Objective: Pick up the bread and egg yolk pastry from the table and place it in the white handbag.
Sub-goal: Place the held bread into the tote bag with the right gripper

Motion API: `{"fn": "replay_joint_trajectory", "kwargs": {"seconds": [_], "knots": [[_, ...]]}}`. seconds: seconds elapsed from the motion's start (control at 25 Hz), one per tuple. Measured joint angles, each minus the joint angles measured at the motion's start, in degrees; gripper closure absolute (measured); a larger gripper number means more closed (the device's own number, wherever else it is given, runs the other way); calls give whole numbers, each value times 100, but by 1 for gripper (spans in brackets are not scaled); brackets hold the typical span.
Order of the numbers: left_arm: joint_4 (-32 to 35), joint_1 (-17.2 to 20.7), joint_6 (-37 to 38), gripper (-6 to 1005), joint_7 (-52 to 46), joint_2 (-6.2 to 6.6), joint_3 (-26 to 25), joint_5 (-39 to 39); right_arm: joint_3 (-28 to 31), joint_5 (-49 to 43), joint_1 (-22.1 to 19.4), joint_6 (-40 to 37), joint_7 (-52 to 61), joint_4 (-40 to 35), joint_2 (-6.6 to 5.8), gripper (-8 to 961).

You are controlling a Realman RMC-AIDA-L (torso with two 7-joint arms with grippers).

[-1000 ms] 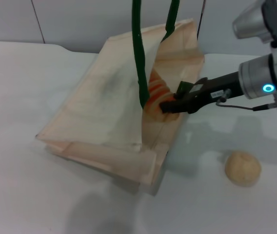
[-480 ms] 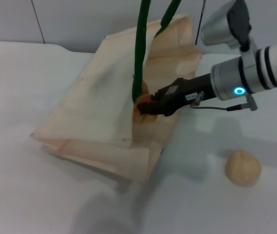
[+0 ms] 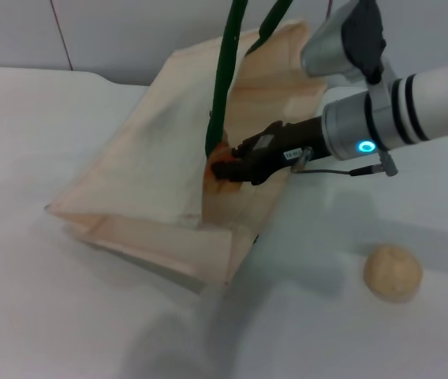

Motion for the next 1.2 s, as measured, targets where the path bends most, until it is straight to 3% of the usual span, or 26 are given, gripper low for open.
{"fn": "replay_joint_trajectory", "kwargs": {"seconds": [0.24,0.72,0.92,1.2], "knots": [[29,-44,23,890,-38,0,22,-1,-16,-37,-25,393,-19,-204,0,686],[29,67,103,892,-43,0,21,51,-10,-239,-36,425,261,-87,-7,687],[32,150,109,892,-47,2,-28,88,-8,-372,-36,280,505,177,-18,434],[32,227,43,891,-229,3,-73,504,-10,-727,-84,-137,827,713,-18,306]]}}
